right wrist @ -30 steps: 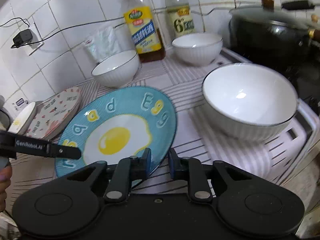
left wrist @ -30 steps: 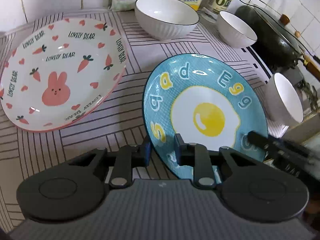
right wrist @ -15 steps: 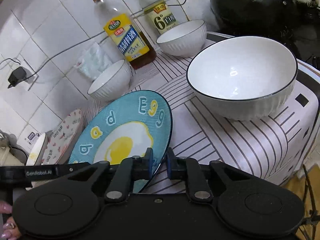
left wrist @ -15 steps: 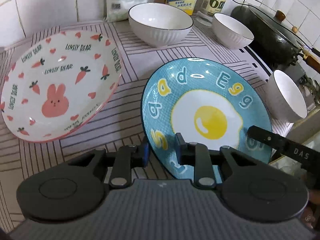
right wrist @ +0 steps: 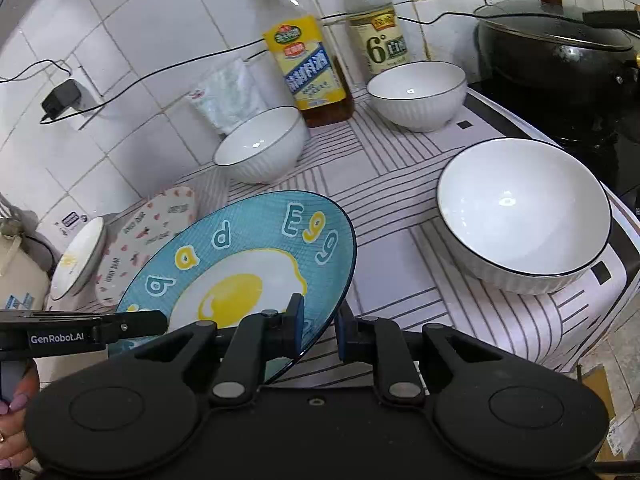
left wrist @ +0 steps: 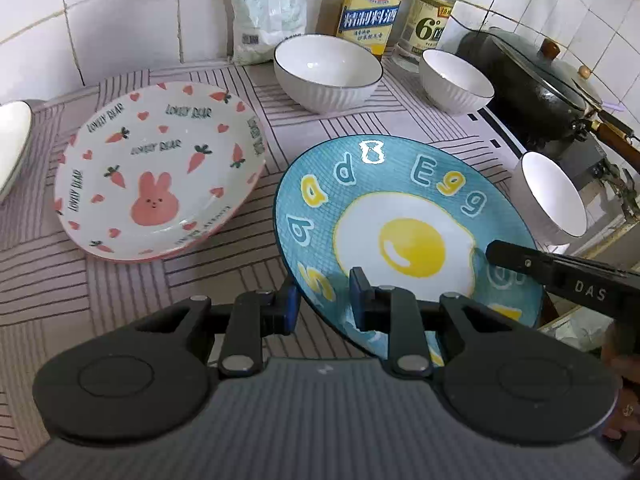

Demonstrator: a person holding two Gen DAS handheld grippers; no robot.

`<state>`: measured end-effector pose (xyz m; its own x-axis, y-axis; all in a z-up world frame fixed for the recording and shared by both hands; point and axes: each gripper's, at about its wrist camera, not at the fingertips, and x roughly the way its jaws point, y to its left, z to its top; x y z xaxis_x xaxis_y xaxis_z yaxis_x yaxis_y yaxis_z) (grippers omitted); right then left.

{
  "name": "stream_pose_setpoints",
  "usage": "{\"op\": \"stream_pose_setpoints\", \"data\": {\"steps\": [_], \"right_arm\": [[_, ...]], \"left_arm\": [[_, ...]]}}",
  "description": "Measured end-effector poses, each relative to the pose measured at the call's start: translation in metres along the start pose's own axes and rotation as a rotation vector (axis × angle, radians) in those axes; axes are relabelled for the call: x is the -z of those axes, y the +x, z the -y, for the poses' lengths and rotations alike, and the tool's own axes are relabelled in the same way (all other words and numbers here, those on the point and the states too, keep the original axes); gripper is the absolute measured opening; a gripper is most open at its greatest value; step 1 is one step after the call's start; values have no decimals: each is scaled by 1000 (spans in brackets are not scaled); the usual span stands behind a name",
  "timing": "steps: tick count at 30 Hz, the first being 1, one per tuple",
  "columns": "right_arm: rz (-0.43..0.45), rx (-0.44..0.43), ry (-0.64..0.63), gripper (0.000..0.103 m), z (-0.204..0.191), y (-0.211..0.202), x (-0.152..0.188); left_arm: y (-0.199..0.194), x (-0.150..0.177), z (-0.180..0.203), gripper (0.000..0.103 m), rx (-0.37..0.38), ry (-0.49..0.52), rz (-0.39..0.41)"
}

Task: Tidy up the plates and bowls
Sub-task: 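Lift the blue egg plate with both tools and lower it onto the bunny plate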

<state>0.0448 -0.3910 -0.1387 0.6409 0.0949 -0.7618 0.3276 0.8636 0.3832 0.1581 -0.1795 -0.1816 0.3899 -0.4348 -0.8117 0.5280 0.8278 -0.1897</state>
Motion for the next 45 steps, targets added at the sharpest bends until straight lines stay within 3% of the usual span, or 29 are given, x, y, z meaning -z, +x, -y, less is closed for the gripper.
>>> {"op": "stream_pose_setpoints", "data": {"steps": [7,12,26,36,41,45], "right_arm": [[28,-35,-18,22,-27,-16,-6],[67,-47,-50,22,-44,-24,-14],[83,-131,-109,22,-86,-21,-35],[56,-212,-195,22,-127,26,-62],[22,-264,-198,22,-133,63,-69],[-22,-249,-209,22,-134,91,-66]], "left_arm": [[-34,-13,-17,23,13,-12,48],[-47,-21,-24,23,23,10,32],[-85,-28,-61,23,10,-18,77],[-86,-41,-114,23,-66,-136,92],[-63,-44,-144,23,-54,-191,59],[-41,-45,-154,23,-84,-198,25]]}}
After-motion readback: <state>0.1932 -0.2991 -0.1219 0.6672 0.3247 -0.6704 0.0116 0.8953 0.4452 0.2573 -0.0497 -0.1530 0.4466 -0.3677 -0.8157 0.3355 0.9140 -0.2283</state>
